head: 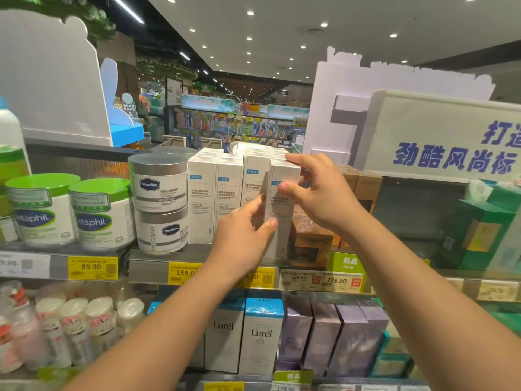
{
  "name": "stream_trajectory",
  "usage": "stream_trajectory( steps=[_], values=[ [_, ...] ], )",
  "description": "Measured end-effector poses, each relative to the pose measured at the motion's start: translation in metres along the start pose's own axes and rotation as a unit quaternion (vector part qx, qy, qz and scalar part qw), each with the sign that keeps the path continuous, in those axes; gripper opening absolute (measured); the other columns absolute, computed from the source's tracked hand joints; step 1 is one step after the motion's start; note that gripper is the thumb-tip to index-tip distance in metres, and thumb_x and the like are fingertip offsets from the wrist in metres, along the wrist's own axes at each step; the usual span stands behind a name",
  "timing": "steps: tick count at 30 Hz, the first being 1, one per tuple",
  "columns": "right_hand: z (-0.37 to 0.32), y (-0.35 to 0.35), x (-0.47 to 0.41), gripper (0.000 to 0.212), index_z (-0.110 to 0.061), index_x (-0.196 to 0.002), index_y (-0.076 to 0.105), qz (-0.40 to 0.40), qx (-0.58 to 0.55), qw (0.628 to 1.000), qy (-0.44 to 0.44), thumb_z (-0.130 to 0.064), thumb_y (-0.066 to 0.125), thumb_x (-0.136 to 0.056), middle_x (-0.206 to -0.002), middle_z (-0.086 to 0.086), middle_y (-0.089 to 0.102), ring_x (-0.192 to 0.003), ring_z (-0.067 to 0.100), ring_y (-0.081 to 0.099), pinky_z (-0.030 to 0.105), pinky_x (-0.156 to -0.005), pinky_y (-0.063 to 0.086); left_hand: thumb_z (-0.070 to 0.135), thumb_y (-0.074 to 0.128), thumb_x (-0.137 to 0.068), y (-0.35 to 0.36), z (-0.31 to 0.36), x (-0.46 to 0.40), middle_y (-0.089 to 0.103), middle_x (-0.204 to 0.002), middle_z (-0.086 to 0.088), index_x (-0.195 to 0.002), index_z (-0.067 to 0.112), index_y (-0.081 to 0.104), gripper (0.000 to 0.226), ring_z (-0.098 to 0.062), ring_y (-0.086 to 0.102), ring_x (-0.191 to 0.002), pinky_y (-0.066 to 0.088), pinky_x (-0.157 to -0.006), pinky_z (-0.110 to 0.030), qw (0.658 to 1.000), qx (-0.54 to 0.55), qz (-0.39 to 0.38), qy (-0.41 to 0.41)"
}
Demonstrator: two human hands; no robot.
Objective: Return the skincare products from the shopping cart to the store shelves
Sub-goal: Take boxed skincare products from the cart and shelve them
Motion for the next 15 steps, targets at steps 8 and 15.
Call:
stream_trajectory(
  steps=[8,15],
  values=[
    [0.0019,-0.0003,0.0015,0.057,-0.028,-0.148,0.051,0.008,-0.01,1.0,0.014,-0.028,0.072,-0.096,-0.124,-0.004,0.044,-0.102,0.009,0.055,0.005,-0.068,0.047,0.032,0.071,-0.096,0.0081,-0.0038,0.0041,0.069,-0.115,0.017,-0.145,0.034,0.054,0.052,0.0,0.06,-0.096,0.049,-0.084,-0.022,1.0,-0.011,-0.003,-0.012],
    [0.0038,0.0023,0.006,0.061,-0.029,-0.155,0.041,-0.001,0.0,0.999,0.034,-0.026,0.066,-0.1,-0.13,-0.002,0.043,-0.107,0.013,0.053,-0.003,-0.068,0.042,0.032,0.071,-0.095,0.0084,-0.0011,0.0075,0.07,-0.122,0.013,-0.146,0.033,0.053,0.054,-0.001,0.062,-0.096,0.049,-0.085,-0.021,1.0,-0.011,0.011,-0.009]
  ],
)
Point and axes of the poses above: each hand's wrist, its own x-axis away from the middle knuckle, its own y-axis out of the palm, z = x × y, the point moved 7 cm from there along -x, towards the middle knuckle
